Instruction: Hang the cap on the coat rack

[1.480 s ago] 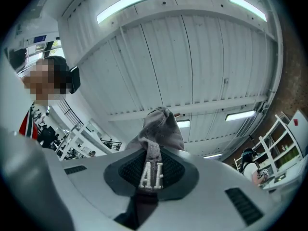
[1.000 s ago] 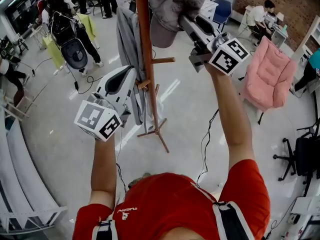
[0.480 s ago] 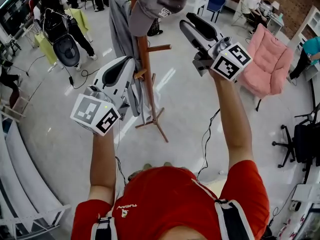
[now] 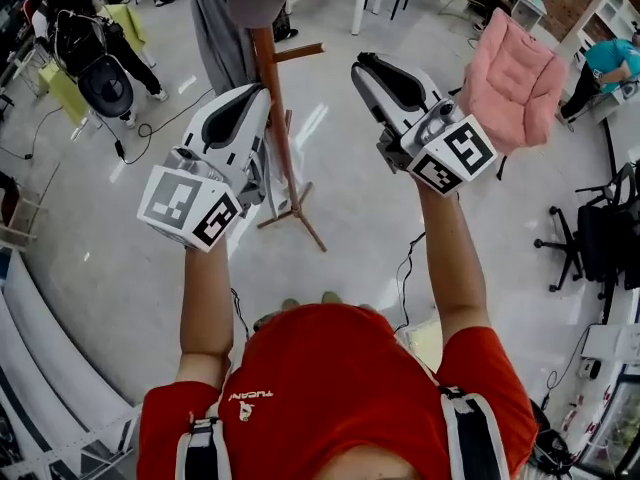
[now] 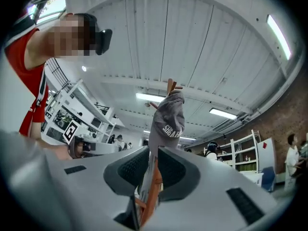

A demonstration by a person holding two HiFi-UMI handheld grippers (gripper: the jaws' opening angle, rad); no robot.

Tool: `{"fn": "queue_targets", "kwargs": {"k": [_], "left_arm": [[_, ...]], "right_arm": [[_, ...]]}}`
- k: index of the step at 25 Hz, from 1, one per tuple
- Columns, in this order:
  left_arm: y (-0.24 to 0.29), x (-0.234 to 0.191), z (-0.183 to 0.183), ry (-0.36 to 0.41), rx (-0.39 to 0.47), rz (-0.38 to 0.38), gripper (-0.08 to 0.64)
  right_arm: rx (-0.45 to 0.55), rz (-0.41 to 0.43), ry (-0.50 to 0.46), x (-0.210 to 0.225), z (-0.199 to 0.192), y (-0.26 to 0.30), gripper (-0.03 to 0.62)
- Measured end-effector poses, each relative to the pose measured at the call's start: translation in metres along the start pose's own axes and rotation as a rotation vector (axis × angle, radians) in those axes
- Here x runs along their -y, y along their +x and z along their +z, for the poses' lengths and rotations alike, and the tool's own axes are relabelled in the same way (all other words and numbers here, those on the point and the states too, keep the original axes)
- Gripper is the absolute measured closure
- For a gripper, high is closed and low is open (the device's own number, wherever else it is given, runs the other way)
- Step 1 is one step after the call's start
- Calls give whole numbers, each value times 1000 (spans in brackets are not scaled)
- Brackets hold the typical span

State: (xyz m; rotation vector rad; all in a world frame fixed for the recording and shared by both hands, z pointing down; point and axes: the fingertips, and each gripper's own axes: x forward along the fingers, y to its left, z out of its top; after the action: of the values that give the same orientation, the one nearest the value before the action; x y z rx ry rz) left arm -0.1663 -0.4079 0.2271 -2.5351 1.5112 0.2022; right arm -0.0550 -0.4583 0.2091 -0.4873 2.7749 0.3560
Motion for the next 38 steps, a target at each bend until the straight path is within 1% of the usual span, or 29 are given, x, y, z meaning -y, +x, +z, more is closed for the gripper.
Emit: {"fn": "queue_targets", "kwargs": {"k": [4, 9, 16, 20, 25, 38], "left_arm": [[-5, 5, -15, 5, -11, 7, 551], [-8, 12, -22, -12, -5, -14, 552], [-5, 14, -27, -24, -1, -38, 552], [-2, 17, -28, -21, -3, -50, 552], [-1, 15, -25, -25, -6, -44, 551], [-3, 14, -27, -34, -14, -30, 552]], "right_arm": [[-27, -49, -28, -17, -15, -15, 538], [-48, -84, -48, -36, -26, -27, 552], [3, -148, 23, -36, -31, -37, 566], [5, -161, 28, -37, -37, -41, 568], [8, -169, 32, -38, -35, -42, 568], [6, -149, 39, -40, -32, -39, 569]]}}
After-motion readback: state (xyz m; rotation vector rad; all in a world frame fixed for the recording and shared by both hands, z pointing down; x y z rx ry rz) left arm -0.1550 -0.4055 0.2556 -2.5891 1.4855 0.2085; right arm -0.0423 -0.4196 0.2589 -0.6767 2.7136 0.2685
